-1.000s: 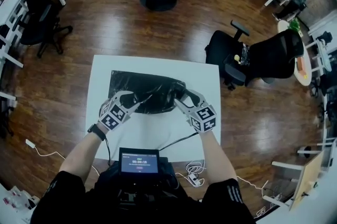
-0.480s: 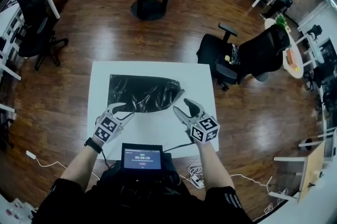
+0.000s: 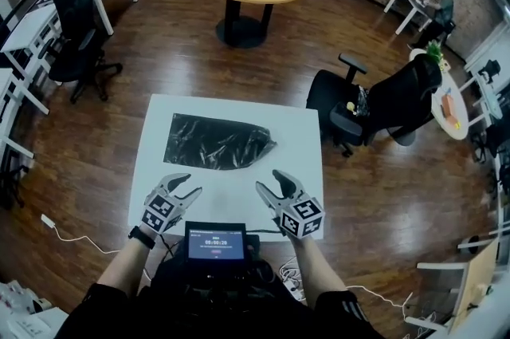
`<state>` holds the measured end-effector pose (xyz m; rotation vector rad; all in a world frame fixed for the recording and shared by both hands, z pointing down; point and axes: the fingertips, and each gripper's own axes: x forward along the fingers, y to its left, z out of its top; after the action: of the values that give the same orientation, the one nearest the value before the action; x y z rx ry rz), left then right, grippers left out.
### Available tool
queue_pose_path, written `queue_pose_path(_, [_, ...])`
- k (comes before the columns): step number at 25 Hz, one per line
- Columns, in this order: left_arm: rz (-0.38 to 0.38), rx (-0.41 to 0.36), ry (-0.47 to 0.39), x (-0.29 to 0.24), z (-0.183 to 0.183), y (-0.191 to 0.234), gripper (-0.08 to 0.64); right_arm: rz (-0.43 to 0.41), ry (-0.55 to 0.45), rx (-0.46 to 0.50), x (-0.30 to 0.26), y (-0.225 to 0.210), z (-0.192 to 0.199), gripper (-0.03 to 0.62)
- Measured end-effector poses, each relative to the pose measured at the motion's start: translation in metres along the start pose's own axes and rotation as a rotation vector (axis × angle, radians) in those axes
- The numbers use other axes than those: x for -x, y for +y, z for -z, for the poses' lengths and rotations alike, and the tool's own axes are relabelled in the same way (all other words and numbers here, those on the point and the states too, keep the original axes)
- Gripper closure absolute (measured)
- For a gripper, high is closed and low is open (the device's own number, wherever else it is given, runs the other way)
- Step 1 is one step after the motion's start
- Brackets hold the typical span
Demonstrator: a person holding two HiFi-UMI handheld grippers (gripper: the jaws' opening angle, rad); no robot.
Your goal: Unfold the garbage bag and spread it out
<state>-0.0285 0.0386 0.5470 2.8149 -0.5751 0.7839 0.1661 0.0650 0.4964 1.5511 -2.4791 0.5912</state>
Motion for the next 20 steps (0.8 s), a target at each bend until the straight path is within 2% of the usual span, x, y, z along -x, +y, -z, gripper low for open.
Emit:
queue_pose_path(7, [-0.026, 0.006, -0.014, 0.017, 0.007, -0.035, 0.354, -0.013, 0.016, -0.005, 0.027, 0.016, 0.015, 0.327])
queue_pose_path(20, [-0.002, -0.046, 0.000, 0.042, 0.018, -0.046, 0.354, 0.028, -0.008, 0.004, 0.054, 0.042, 0.014, 0.327])
